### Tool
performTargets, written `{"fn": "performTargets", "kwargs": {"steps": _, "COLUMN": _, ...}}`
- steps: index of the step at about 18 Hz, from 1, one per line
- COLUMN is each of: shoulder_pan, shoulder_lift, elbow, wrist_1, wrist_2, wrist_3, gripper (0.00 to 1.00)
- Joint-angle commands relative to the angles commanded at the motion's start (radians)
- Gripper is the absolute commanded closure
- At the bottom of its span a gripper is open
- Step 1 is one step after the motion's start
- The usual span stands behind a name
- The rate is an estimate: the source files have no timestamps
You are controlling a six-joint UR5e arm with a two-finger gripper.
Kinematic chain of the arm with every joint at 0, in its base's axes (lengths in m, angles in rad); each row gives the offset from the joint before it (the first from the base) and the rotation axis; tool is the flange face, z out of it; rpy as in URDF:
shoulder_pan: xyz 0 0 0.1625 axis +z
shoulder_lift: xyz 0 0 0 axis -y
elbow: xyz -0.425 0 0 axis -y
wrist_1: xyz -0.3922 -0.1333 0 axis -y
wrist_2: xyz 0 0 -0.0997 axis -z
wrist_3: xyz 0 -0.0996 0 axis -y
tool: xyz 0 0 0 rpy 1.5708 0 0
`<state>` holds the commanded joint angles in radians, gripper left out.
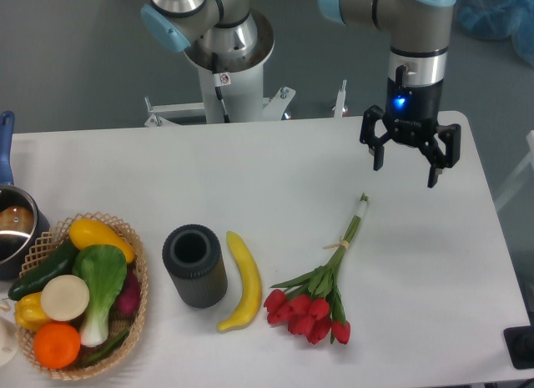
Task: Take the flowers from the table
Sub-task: 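Move the open gripper toward the stems of the red tulip bunch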
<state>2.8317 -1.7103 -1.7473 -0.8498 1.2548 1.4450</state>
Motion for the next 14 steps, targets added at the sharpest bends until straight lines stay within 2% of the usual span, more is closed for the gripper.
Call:
{"fn": "performTargets", "kwargs": {"steps": 5, "shoulder_pan": 0.003, "shoulder_lift": -0.018, "elbow": 0.022, "wrist_1": -0.002, "wrist_2": 0.003, "wrist_3": 0.011, "gripper": 0.00}}
{"fn": "performTargets", "kwargs": {"steps": 14, "shoulder_pan": 0.012, "shoulder_lift": -0.077, "elbow": -0.008, "wrist_1": 0.002, "wrist_2": 0.005, "wrist_3": -0.012, "gripper": 0.00}}
